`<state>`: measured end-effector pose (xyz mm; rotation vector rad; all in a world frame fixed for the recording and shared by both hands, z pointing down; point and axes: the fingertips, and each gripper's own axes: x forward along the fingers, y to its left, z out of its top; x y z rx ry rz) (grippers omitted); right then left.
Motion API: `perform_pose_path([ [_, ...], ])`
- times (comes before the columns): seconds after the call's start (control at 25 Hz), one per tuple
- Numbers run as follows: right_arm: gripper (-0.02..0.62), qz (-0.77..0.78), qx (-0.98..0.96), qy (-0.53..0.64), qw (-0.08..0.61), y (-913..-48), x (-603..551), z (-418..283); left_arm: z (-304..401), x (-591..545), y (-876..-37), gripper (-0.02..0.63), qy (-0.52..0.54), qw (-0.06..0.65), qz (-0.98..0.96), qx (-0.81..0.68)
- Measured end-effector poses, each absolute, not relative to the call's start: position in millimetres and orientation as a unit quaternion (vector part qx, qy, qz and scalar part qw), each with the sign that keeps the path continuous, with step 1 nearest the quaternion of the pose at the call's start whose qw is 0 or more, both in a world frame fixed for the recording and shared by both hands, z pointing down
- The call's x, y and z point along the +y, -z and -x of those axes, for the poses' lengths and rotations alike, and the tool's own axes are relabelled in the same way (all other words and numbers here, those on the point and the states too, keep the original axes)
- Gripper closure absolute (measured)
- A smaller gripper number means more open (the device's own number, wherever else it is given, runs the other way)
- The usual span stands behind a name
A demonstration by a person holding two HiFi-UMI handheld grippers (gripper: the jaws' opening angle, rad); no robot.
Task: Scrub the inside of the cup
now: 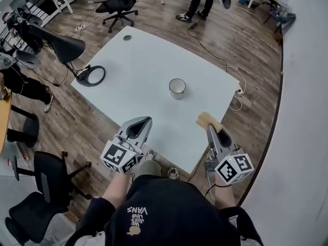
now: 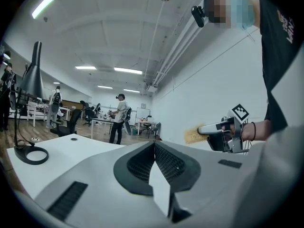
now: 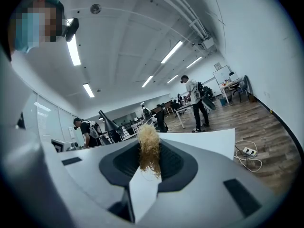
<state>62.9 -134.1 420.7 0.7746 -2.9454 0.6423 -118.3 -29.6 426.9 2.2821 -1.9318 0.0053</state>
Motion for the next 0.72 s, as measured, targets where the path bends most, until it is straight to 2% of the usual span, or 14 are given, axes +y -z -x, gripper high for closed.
perform_pose_path([
  [0.72, 0.503, -0.345, -0.913, -0.217, 0.014, -439.7, -176.6, -20.4, 158.7, -131.2, -469.0, 0.595, -0.043, 0.093, -0.833, -0.544],
])
